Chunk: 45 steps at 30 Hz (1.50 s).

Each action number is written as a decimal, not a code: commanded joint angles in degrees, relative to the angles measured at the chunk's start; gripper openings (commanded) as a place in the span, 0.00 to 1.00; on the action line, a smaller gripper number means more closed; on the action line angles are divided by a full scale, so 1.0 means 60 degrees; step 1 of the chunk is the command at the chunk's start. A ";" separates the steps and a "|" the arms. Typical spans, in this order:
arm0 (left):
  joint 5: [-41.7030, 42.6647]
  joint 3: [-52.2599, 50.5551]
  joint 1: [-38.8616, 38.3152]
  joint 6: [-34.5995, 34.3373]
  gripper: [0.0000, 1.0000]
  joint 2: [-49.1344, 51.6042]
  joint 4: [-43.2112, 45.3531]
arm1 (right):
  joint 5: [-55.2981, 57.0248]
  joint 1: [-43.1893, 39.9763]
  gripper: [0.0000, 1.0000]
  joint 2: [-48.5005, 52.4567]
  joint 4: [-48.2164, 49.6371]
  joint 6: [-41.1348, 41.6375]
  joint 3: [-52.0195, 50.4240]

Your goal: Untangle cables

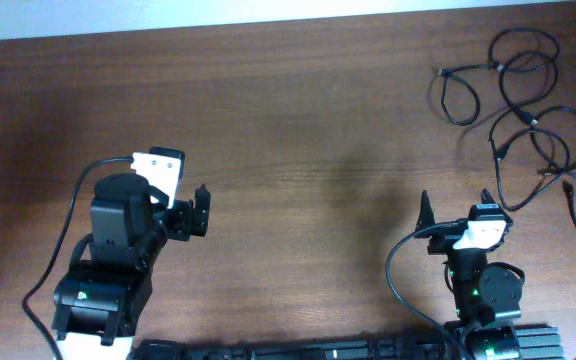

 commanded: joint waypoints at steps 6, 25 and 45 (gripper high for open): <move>-0.0106 0.0015 0.0040 0.0153 0.99 -0.0029 0.0033 | -0.0120 -0.0055 0.99 -0.0102 -0.0095 -0.0124 -0.0047; 0.1162 -0.5883 0.0022 -0.0969 0.99 -0.4288 0.5085 | -0.0120 -0.0055 0.99 -0.0102 -0.0095 -0.0124 -0.0047; 0.0546 -0.8772 0.1002 -0.0087 0.99 -0.8244 0.6353 | -0.0120 -0.0055 0.99 -0.0102 -0.0095 -0.0124 -0.0047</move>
